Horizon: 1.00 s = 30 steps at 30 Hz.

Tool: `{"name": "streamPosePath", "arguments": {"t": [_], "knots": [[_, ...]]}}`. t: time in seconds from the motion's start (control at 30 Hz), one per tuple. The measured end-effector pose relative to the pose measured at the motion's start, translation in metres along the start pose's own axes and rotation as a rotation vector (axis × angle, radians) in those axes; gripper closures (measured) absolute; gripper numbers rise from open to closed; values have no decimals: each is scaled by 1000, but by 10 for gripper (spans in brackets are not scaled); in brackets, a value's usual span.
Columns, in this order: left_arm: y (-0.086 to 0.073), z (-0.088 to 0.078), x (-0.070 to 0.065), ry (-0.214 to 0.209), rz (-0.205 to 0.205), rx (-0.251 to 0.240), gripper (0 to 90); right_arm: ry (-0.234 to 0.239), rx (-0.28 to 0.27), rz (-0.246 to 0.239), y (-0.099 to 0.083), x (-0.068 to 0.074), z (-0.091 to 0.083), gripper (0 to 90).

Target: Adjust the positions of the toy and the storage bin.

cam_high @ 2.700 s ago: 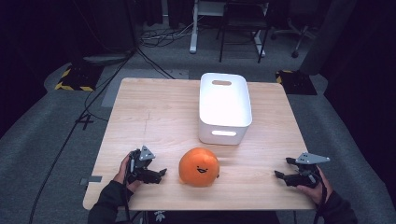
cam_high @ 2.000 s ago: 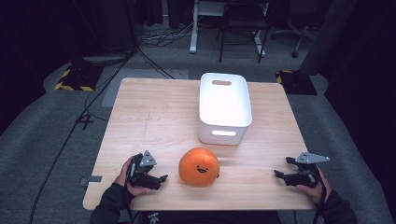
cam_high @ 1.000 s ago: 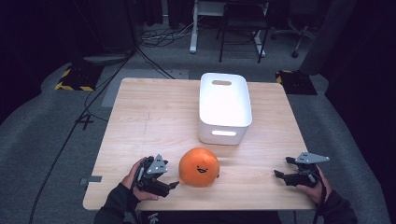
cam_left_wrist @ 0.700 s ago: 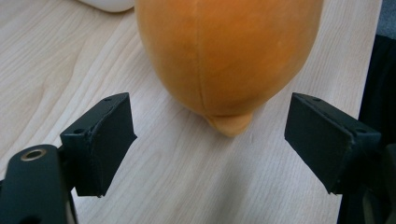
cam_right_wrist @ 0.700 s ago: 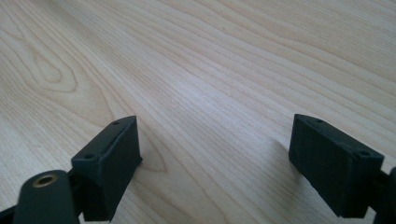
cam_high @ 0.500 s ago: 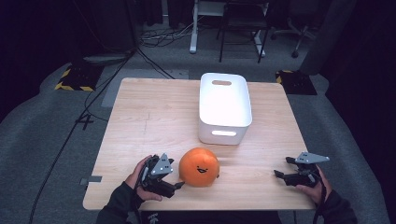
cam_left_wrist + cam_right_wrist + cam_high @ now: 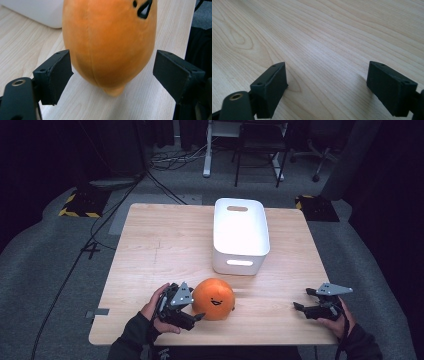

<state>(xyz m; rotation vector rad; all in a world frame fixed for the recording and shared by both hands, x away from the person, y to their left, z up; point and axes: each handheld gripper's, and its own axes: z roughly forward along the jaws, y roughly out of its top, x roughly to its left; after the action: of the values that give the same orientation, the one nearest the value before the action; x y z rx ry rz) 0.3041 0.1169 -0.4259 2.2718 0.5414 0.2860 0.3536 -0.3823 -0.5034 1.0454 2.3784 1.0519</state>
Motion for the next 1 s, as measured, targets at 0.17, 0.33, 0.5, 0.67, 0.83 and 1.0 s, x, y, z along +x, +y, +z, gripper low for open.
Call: {"name": "streamPosePath", "arguments": {"t": [0.17, 0.33, 0.5, 0.67, 0.83, 1.0], "knots": [[15, 0, -7, -29, 43, -23, 155, 0, 0, 0, 0, 0, 0, 167], [27, 8, -8, -17, 64, -32, 152, 0, 0, 0, 0, 0, 0, 167], [31, 19, -5, 20, 53, -16, 151, 0, 0, 0, 0, 0, 0, 167], [28, 27, 1, 73, 7, -18, 259, 1, 1, -2, 0, 0, 0, 167], [25, 27, 6, 83, -25, -29, 416, 0, 0, 0, 0, 0, 0, 167], [22, 27, 4, 89, -6, -56, 541, 0, 0, 0, 0, 0, 0, 167]]}}
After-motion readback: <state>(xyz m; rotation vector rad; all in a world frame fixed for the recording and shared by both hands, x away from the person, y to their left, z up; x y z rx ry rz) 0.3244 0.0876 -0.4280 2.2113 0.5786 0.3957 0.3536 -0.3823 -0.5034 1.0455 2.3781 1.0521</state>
